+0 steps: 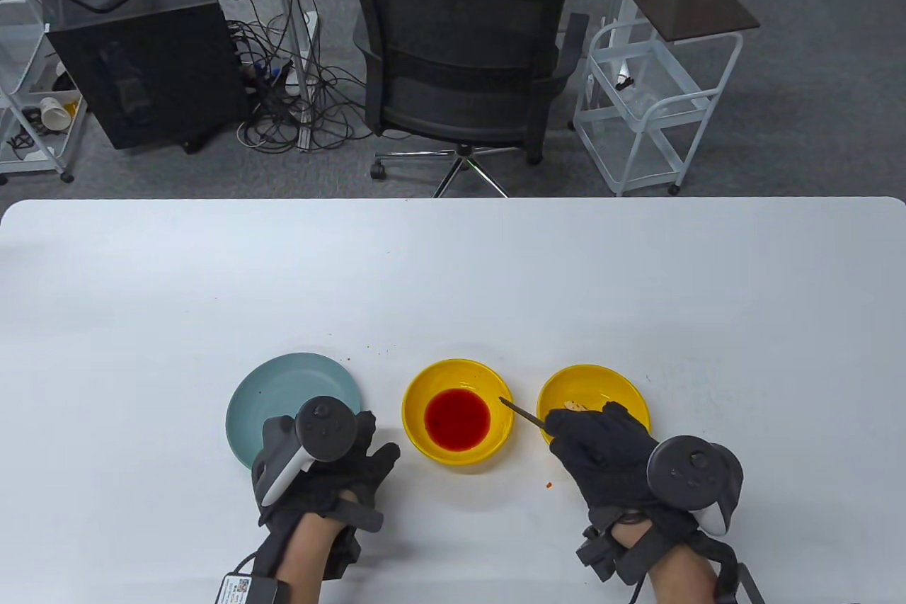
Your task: Dip chopsticks into soy sauce and dot onto dumpling
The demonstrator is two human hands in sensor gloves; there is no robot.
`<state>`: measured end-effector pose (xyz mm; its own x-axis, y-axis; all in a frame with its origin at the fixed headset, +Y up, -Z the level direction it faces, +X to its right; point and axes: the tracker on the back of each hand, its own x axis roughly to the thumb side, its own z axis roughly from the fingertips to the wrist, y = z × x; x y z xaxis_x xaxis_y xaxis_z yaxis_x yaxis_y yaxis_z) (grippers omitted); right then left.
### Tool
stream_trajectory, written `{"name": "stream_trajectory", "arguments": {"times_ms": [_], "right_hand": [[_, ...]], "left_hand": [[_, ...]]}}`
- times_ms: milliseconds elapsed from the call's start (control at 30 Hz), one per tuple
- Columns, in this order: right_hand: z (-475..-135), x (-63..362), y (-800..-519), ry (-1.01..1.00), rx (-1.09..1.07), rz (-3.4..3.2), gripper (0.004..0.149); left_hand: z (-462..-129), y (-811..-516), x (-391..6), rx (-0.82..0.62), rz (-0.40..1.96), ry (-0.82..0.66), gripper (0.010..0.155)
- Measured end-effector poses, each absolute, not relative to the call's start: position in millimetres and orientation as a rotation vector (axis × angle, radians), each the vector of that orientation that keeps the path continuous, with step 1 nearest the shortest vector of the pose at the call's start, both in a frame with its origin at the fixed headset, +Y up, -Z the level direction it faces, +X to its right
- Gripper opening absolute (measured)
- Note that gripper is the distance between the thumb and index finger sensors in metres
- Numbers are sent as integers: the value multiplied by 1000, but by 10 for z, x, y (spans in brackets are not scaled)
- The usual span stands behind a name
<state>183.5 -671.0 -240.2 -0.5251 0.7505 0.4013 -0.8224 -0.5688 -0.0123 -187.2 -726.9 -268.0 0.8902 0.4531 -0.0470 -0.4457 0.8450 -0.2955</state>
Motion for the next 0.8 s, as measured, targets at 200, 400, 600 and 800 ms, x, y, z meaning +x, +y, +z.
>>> {"name": "stream_trajectory", "arguments": {"times_ms": [200, 400, 600, 800], "right_hand": [[-2423, 1806, -6751, -197, 450, 2157, 58], [-2437, 1695, -6831, -45, 511, 2218, 61], [-2445, 1564, -6924, 78, 613, 2241, 64], [-2432, 1512, -6944, 129, 665, 2245, 65]], "left_hand": [[-2675, -7282, -1880, -328, 479, -18, 77], [-2674, -7341, -1876, -419, 511, -10, 78], [-2679, -7359, -1851, -440, 507, -24, 78], [-2678, -7366, -1860, -452, 512, -17, 78]]}}
